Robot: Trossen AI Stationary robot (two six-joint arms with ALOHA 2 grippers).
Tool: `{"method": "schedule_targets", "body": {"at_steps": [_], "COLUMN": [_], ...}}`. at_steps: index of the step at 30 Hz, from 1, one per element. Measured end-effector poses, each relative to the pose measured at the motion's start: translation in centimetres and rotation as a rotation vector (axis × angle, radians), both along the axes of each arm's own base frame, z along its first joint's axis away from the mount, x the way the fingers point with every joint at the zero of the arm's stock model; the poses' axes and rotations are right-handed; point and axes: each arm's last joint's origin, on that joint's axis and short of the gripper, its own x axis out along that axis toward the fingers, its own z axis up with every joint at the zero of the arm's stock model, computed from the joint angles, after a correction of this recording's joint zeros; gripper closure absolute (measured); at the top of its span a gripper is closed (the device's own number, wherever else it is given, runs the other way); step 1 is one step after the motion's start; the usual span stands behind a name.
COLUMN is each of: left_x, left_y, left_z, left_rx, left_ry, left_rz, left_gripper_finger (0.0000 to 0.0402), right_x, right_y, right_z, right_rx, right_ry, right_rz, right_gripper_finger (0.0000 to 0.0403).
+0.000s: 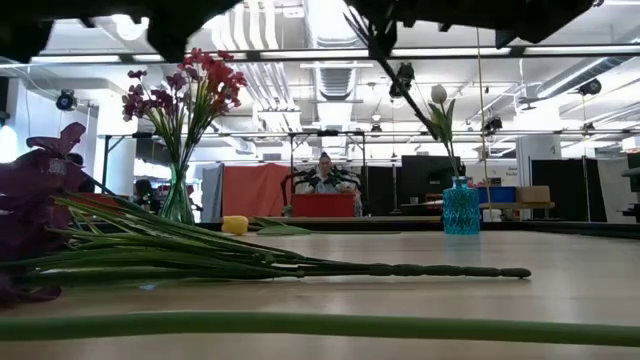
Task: Sort flowers into vase by color
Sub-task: Put the red flowers into the green vase
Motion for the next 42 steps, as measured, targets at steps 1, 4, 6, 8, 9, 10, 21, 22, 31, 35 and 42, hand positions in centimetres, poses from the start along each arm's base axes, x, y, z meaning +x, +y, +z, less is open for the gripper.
{"method": "schedule_targets", "body": {"at_steps": [1,4,6,8,9,10,21,22,31,35,42], "left_x": [0.6,2.3,3.5,4.4,4.9,5.3,7.2,7.3,7.7,7.7,7.7], "left_y": [0.0,-0.1,0.0,0.3,0.5,0.8,2.7,2.7,3.4,3.5,3.5], "left_z": [0.1,0.5,0.7,0.9,1.0,1.2,2.7,2.6,2.2,2.2,2.2], "left_rx": [0.01,0.039,0.054,0.069,0.07,0.068,0.103,0.108,0.11,0.111,0.105], "left_ry": [0.001,0.003,0.003,0.002,0.0,-0.005,-0.08,-0.074,-0.024,-0.022,-0.024], "left_rz": [0.014,0.044,0.068,0.096,0.112,0.125,0.048,0.055,0.073,0.073,0.066], "left_gripper_finger": [0.0128,0.01,0.0088,0.0081,0.0079,0.0078,0.0092,0.0093,0.0212,0.0291,0.0393], "right_x": [0.2,0.5,0.7,0.9,0.9,0.9,1.1,1.1,1.1,1.1,1.2], "right_y": [0.0,0.0,0.0,0.1,0.1,0.1,0.1,0.1,0.0,-0.1,-0.2], "right_z": [-0.1,-0.3,-0.4,-0.7,-0.7,-0.8,-1.2,-1.1,-0.6,-0.8,-1.0], "right_rx": [0.0,0.006,0.006,0.006,0.006,0.005,0.012,0.012,0.031,0.042,0.047], "right_ry": [0.004,0.014,0.018,0.025,0.027,0.031,0.04,0.039,-0.01,0.003,0.01], "right_rz": [0.0,-0.001,-0.001,0.0,0.0,-0.001,-0.008,-0.009,-0.017,-0.05,-0.07], "right_gripper_finger": [0.0385,0.0385,0.0385,0.0385,0.0385,0.0385,0.0385,0.0385,0.0336,0.0303,0.0258]}}
